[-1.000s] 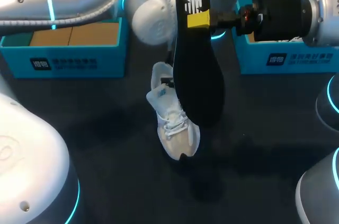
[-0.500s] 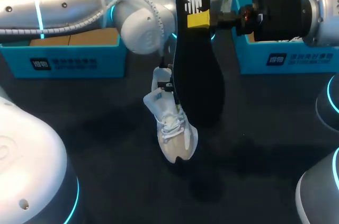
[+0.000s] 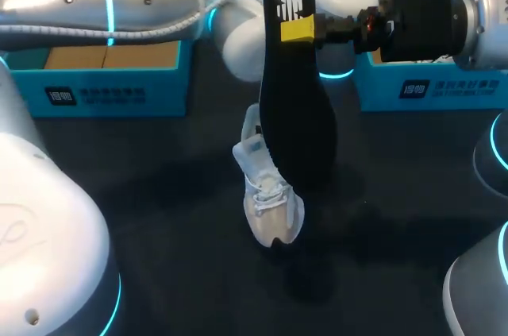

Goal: Take the shoe out of the shoebox, open the shoe tongue, remove and reinsert the insole, then place the shoe into the shoebox

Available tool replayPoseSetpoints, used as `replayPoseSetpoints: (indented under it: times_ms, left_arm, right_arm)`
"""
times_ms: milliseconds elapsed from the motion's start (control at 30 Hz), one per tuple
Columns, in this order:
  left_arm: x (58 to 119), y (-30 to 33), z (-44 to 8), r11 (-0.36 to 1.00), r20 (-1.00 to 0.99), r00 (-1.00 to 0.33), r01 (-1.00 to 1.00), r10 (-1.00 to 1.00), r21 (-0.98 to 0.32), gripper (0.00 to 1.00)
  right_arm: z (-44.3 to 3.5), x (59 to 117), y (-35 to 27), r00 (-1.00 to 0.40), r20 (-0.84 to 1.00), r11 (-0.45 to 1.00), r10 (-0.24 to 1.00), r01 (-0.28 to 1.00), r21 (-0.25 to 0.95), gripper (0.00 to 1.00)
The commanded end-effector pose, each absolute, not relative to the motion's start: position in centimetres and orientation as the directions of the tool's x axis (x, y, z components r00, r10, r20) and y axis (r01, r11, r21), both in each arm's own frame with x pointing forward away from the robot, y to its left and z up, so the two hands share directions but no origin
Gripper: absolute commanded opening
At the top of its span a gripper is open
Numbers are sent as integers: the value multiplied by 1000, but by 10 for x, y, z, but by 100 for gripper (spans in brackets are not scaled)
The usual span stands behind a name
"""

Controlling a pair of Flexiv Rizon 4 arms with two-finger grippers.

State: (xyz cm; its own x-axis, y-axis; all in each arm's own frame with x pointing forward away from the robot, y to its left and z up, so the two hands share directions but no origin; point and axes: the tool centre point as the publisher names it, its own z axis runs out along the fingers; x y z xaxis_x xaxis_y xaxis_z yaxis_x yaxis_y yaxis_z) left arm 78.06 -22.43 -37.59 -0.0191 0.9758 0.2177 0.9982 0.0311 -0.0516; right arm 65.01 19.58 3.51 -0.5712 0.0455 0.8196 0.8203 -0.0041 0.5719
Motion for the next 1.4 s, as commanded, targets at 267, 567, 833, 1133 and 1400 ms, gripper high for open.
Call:
replayPoseSetpoints:
  times_ms: [267,567,833,1133,1400]
  left_arm:
    - [790,-237,-404,36,262,-9,994,965,-100,40]
    - [792,-236,-385,-7,180,24,995,983,-95,100]
    - [797,-234,-358,-20,101,26,998,995,-61,100]
    - [817,-232,-329,18,-33,-19,1000,999,-19,100]
    - [843,-223,-295,85,-168,-83,996,982,3,100]
  right_arm:
    - [35,650,198,-570,820,-5,48,821,571,0]
    - [35,650,198,-570,820,-5,48,821,571,0]
    - [35,650,198,-570,820,-5,48,821,571,0]
    - [35,650,198,-570,820,-5,48,821,571,0]
    - [35,650,198,-570,820,-5,48,821,571,0]
